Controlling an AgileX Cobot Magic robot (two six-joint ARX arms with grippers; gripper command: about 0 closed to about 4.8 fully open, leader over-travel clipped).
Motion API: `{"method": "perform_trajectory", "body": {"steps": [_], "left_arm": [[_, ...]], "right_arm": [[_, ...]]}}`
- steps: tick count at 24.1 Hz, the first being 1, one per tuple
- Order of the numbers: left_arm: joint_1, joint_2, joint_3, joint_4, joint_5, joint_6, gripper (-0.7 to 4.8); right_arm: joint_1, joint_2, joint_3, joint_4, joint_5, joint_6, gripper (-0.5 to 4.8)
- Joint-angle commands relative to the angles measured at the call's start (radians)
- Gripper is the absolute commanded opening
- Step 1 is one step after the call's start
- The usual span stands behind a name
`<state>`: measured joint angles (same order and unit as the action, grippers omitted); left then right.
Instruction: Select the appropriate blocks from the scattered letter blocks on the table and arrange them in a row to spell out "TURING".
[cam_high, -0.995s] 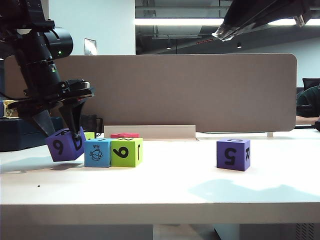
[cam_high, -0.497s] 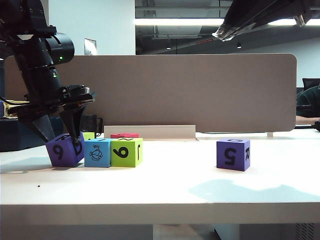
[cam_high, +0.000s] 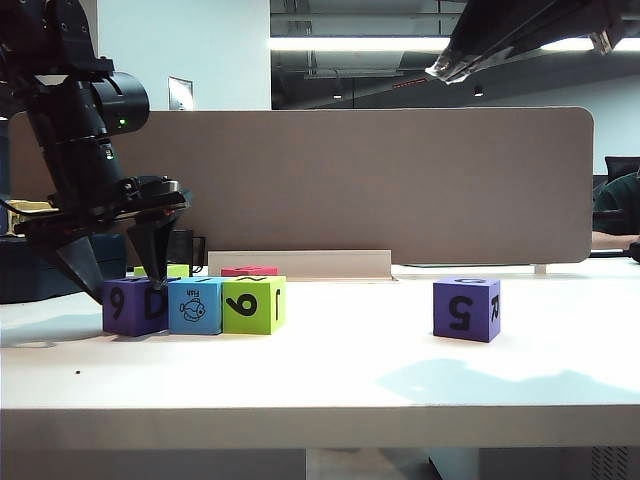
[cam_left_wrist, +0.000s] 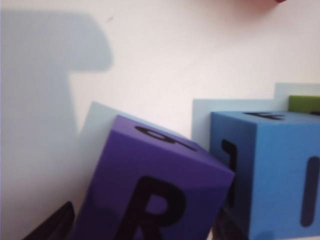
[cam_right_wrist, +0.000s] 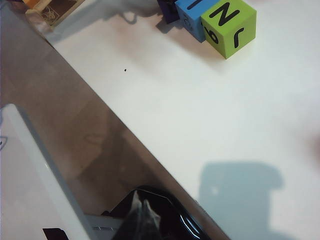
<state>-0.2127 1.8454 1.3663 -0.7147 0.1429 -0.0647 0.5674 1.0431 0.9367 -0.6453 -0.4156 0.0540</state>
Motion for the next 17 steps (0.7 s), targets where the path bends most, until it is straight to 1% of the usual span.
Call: {"method": "perform_trajectory", "body": {"steps": [1,6,8,9,13,15,17], "left_arm": [[0.0,-0.007,0.005,0.012,0.019,-0.004,3.45],[0.0,-0.008,0.072,-0.06,0.016,-0.003,3.45],[0.0,-0.008,0.146,-0.126,0.006,0.006,3.45],[0.0,-0.008,0.169,-0.137,-0.008,0.007,3.44],[0.001,-0.007,0.235,-0.121,-0.065,0.013,3.44],[0.001,-0.007,0.253,-0.087,-0.061,0.013,3.44],[0.0,-0.007,0.261,-0.036,-0.024,0.053,3.44]], "right_arm": [[0.002,-0.002,0.004,0.0,-0.002,-0.001,-0.01],[0.002,-0.002,0.004,-0.005,-0.002,-0.001,-0.01],[0.002,-0.002,0.004,-0.006,-0.002,-0.001,-0.01],[0.002,-0.002,0.004,-0.006,-0.002,-0.001,-0.01],[0.002,-0.002,0.004,-0.011,-0.002,-0.001,-0.01],[0.002,-0.002,0.004,-0.011,-0.002,-0.001,-0.01],[0.002,-0.002,0.004,-0.01,-0.002,-0.001,-0.01]]}}
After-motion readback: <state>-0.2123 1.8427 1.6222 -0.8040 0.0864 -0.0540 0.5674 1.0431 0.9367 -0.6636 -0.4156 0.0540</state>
